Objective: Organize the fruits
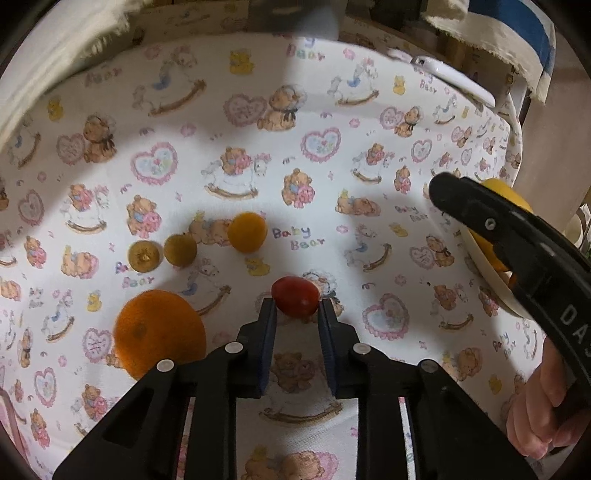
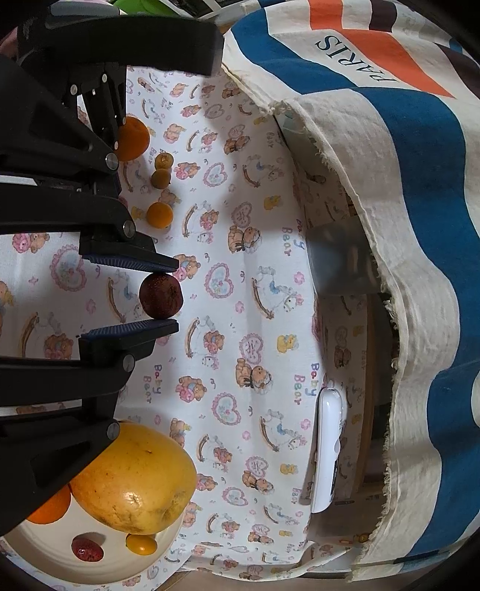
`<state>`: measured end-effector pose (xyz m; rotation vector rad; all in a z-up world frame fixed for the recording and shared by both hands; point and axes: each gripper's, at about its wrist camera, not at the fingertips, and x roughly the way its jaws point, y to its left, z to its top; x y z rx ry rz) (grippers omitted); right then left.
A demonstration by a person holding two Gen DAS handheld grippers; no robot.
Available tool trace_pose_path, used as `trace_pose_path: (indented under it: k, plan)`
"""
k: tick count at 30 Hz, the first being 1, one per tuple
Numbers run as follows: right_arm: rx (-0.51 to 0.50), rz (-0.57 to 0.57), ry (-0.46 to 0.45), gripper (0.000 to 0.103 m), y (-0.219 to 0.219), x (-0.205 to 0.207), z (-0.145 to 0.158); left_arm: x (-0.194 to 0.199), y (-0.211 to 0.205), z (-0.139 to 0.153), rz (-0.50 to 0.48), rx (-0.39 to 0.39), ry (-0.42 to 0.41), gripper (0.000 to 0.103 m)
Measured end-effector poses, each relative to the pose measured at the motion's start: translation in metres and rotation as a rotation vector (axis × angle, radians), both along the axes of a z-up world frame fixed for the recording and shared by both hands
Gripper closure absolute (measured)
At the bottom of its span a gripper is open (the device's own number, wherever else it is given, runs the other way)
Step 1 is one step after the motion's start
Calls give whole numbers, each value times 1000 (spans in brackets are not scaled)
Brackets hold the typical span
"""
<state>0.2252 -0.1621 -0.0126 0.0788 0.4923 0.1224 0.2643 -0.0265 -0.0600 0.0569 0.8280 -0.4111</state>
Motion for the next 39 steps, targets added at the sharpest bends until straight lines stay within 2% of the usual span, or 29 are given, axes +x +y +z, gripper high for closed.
trace_pose_path:
  k: [9, 14, 19, 22, 25, 33, 39]
  plan:
    - [-6, 0, -19, 76, 0, -3, 3, -25, 5, 22, 31, -10, -184, 81]
    - [-10, 3, -40, 76, 1, -7, 5, -34, 14, 29, 63, -43, -249, 81]
    - [-19, 2, -54, 76, 3, -9, 6, -37, 16, 32, 82, -43, -275, 81]
    - [-41, -1, -70, 76, 6, -11, 9, -43, 14, 33, 89, -15, -303, 81]
    - [-51, -1, -97, 76, 6, -16, 17, -48, 13, 37, 89, -2, -325, 89]
    - [-52, 13, -170, 76, -2, -40, 52, -62, 21, 61, 113, -53, -353, 89]
    - [-111, 12, -168, 76, -22, -62, 53, -70, 24, 71, 125, -76, -332, 89]
